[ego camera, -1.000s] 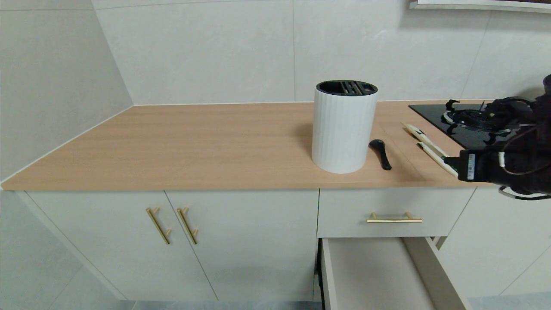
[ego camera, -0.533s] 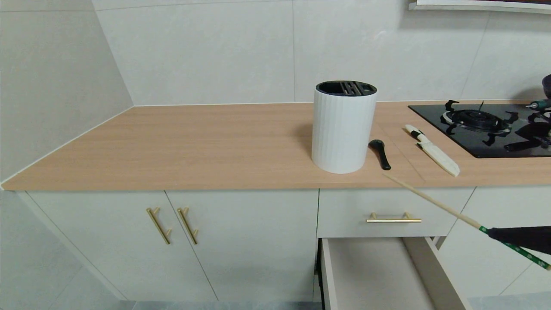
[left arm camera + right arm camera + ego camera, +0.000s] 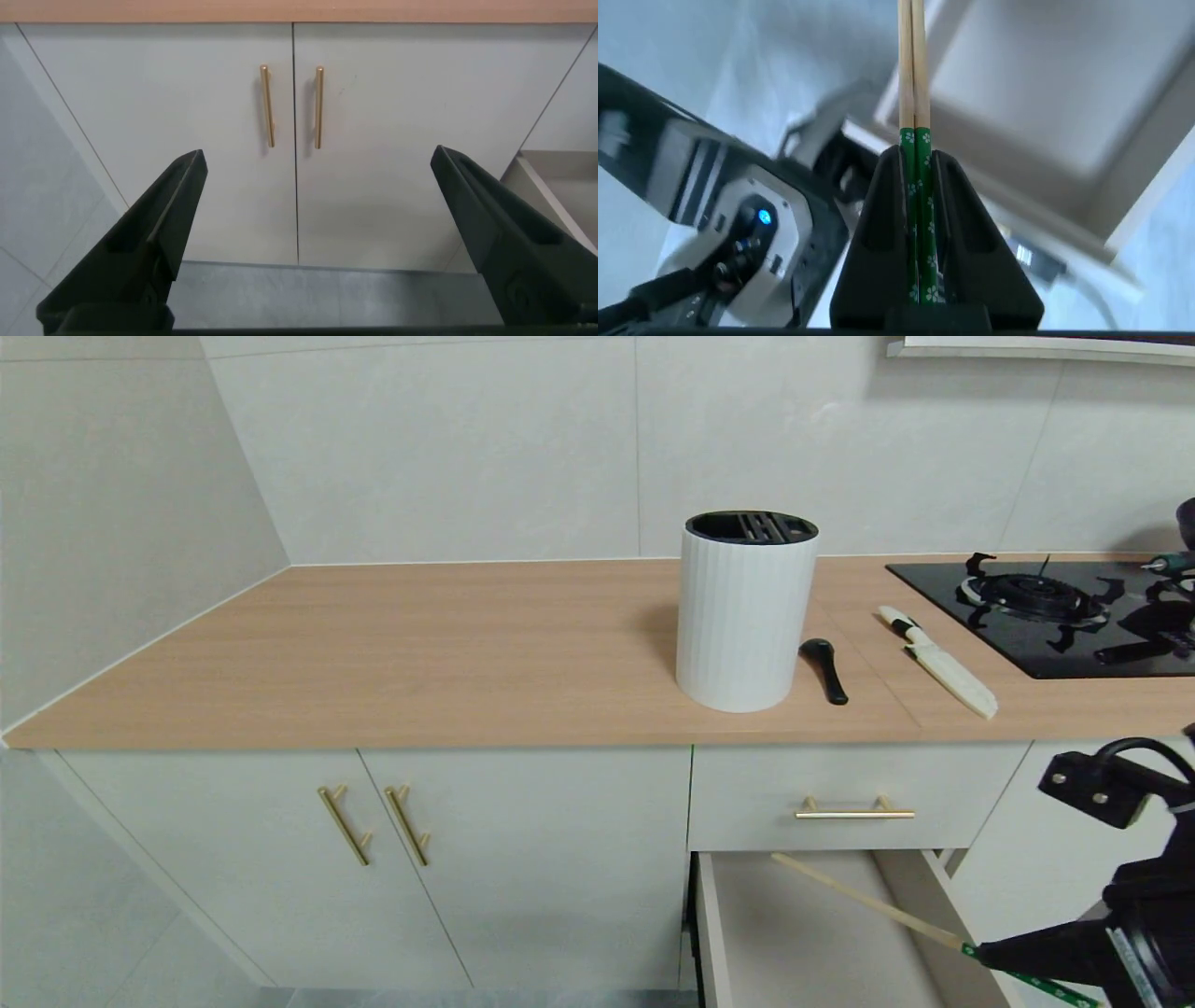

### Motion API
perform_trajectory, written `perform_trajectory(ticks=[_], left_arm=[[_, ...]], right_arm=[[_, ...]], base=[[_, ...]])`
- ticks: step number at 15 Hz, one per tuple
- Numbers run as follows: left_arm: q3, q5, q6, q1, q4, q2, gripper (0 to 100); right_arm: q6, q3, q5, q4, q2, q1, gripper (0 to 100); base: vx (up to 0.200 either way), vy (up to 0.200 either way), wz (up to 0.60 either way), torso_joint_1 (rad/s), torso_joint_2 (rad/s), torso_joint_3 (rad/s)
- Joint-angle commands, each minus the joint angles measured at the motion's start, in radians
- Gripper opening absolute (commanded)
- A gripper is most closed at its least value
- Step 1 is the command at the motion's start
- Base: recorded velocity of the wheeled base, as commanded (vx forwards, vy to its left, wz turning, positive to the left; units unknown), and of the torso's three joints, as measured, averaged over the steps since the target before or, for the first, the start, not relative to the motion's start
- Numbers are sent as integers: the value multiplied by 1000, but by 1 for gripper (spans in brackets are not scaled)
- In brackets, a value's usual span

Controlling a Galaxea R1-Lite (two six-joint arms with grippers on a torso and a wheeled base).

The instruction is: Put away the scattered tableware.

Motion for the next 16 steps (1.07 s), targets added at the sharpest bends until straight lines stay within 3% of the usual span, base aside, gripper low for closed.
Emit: perform_trajectory(ticks=[1,4,12,16], left_arm=[[0,0,0,0,0,1,100],[0,0,0,0,0,1,100],[0,0,0,0,0,1,100],[0,0,0,0,0,1,100]], right_arm=[[39,2,-43,-1,199,1,0],[98,-9,-83,-16,328,3,0],[315,-3,-147,-246,572,84,0],[321,0,-177,-272,579,92,0]], base=[[0,0,0,0,0,0],[0,0,0,0,0,0],[0,0,0,0,0,0],[0,0,0,-10,35,21]])
